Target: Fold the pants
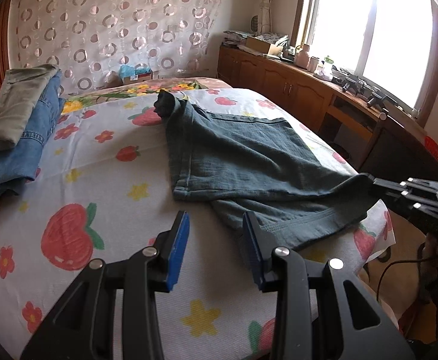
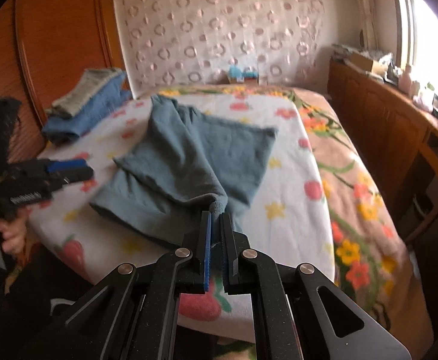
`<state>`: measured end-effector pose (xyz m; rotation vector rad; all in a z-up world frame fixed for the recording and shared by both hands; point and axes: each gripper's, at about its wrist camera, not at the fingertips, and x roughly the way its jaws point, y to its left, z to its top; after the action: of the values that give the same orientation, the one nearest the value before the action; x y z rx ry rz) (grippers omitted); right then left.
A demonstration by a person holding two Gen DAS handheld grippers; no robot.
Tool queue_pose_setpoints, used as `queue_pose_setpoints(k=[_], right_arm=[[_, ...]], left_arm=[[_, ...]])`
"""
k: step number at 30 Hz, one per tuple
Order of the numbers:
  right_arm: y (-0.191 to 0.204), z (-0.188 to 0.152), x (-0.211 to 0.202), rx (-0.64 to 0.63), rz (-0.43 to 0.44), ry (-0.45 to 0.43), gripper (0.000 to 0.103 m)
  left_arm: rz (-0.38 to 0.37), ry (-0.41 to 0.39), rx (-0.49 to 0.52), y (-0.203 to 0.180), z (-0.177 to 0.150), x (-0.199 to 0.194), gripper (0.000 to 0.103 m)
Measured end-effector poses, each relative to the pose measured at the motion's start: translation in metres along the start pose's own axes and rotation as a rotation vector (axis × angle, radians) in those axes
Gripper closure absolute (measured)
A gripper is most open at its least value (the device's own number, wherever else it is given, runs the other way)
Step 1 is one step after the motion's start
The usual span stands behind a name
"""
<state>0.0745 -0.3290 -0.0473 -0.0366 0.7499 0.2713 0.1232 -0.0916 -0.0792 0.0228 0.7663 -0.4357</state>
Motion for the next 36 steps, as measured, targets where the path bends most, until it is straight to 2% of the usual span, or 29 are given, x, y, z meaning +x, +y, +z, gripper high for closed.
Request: queue_pose_setpoints(k=[8, 12, 15, 19, 21, 28, 36], right_arm=[[-0.011, -0.012, 0.004, 0.035, -0.006, 0.024, 0.1], [-0.011, -0.011, 0.002, 0.04, 0.005, 0.009, 0.099], [-0.008, -0.007, -0.003, 0.038, 0.016, -0.015, 0.092], [-0.004, 0.005, -0.009, 0.025, 0.028, -0.053, 0.076], [0.0, 0.014, -0.007, 0.015, 0.042, -0.066, 0.075], [0.036, 0.045, 0.021, -0.05, 0.132, -0.055, 0.075], [0.079, 0.071, 0.082, -0.126, 0.214, 0.02, 0.075]], left_arm=[[0.004, -0.006, -0.006, 0.001, 0.001, -0.001, 0.068], [0.011, -0.017, -0.012, 0.006, 0.001, -0.005, 0.068], [0.017, -0.029, -0.022, 0.012, 0.002, -0.01, 0.068], [0.03, -0.045, -0.026, 0.021, 0.005, -0.016, 0.068], [0.042, -0.051, -0.024, 0.027, 0.007, -0.019, 0.068], [0.062, -0.062, -0.02, 0.047, 0.013, -0.026, 0.068], [0.068, -0.076, -0.022, 0.067, 0.022, -0.026, 0.068]])
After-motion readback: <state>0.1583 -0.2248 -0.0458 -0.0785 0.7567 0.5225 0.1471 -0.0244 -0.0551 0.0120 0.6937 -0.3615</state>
